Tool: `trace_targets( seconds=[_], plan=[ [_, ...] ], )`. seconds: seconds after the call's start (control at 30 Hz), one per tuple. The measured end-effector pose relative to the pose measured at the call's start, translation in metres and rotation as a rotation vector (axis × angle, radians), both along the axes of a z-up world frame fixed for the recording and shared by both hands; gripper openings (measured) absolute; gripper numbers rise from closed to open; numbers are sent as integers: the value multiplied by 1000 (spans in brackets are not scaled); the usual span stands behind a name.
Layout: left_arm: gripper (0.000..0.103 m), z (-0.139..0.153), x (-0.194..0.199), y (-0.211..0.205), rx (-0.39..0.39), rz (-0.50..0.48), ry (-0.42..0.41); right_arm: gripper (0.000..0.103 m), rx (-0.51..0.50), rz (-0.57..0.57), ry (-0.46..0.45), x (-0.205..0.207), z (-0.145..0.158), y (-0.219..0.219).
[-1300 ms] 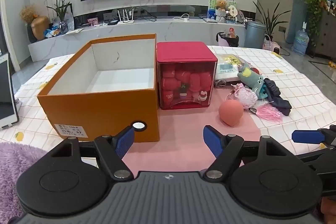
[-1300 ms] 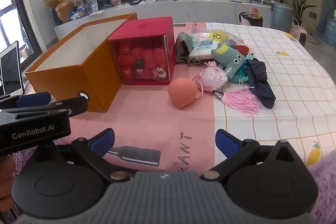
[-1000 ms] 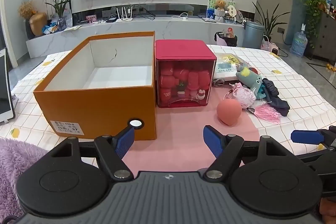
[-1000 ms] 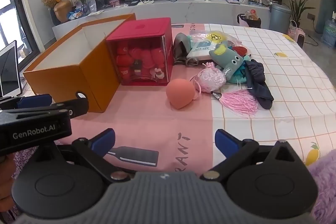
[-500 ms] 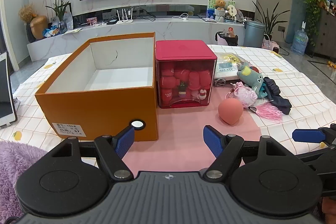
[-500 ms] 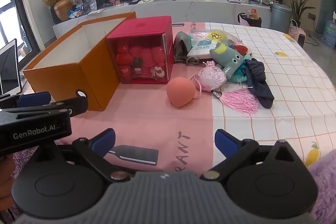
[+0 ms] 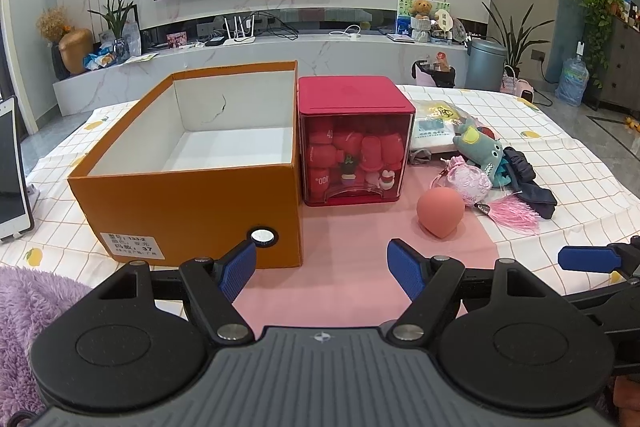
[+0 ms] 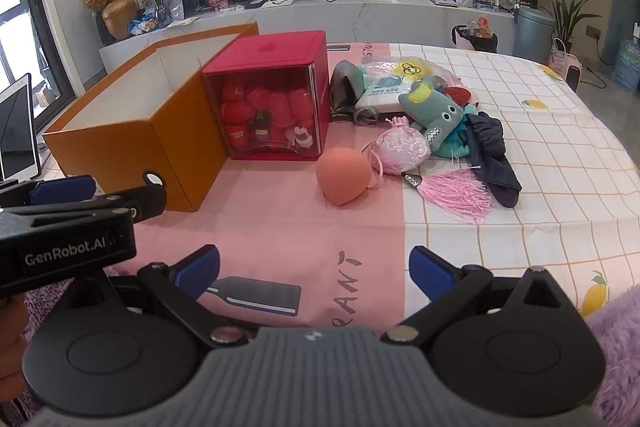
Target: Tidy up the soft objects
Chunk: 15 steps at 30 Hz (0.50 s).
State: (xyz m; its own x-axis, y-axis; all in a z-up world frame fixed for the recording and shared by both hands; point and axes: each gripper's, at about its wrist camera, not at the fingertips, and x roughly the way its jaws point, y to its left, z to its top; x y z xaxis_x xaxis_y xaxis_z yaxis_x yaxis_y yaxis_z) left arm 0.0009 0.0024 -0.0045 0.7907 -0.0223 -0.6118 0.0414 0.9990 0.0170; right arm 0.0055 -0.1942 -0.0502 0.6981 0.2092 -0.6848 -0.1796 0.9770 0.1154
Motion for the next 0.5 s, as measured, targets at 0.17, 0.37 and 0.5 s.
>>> trace_targets(
  seconds=[0.17, 0.37, 0.5],
  plan=[
    [88, 0, 0, 1, 1, 0, 0, 99, -2, 1, 0, 0, 0, 0],
    [88, 0, -1, 1, 8, 2, -6, 99, -4, 0, 1, 0, 0, 1],
    [88, 0, -1, 1, 10, 2, -6, 99, -5, 0, 3, 0, 0, 0]
  ],
)
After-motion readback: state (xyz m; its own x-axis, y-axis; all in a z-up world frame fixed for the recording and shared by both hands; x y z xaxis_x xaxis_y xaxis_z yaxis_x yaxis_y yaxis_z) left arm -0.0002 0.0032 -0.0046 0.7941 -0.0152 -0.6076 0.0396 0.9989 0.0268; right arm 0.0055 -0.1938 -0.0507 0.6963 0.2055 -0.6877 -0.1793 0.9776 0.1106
